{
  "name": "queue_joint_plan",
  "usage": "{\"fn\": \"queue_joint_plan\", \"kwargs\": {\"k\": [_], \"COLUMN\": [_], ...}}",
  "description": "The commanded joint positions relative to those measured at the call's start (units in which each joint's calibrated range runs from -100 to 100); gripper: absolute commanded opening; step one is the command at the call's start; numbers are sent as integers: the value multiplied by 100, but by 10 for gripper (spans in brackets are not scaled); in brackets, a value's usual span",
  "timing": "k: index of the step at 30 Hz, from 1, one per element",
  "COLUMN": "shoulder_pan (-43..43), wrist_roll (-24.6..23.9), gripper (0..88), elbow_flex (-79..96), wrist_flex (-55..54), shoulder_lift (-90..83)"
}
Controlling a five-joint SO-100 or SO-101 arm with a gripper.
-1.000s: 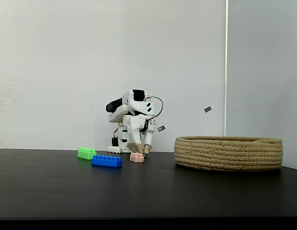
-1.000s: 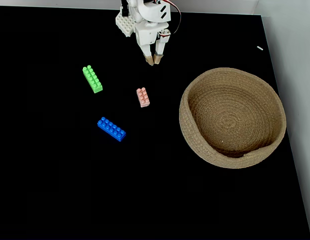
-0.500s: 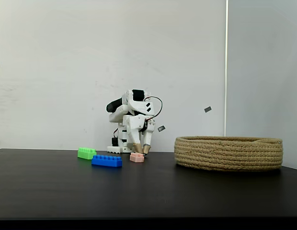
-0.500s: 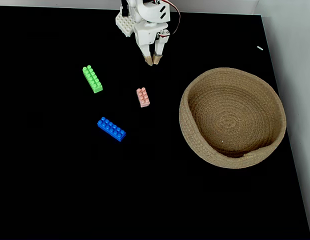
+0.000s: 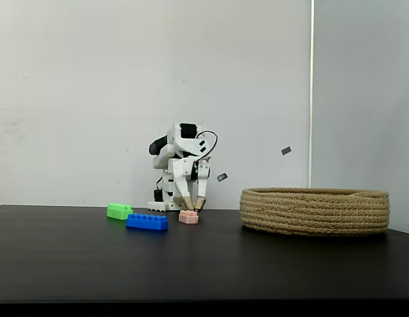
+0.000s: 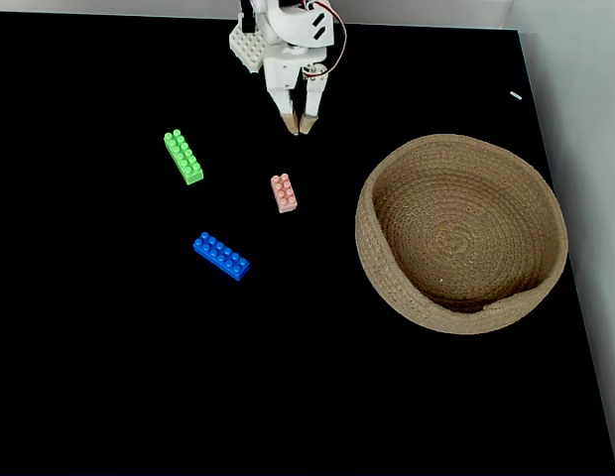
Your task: Place the lego blocks in the tray
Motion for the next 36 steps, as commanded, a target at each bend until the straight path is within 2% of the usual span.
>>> {"fn": "queue_joint_plan", "kwargs": {"k": [1, 6, 9, 11, 13, 18, 21, 23, 28, 36], "shoulder_pan": [294, 534, 575, 641, 682, 863, 1119, 1275, 1655, 2166], "wrist_roll": [-444, -786, -996, -1211, -1465, -2393, -3009, -3238, -3482, -3668], "gripper": [3, 2, 8, 58, 87, 208, 315, 309, 320, 359], "elbow_flex": [71, 71, 62, -39, -367, -1726, -2884, -3632, -4526, -5429], "wrist_flex": [-927, -1935, -3135, -3993, -4318, -4226, -3410, -2910, -2877, -3510], "shoulder_lift": [-66, 174, 733, 1284, 1817, 2823, 3614, 4224, 5385, 6984]}}
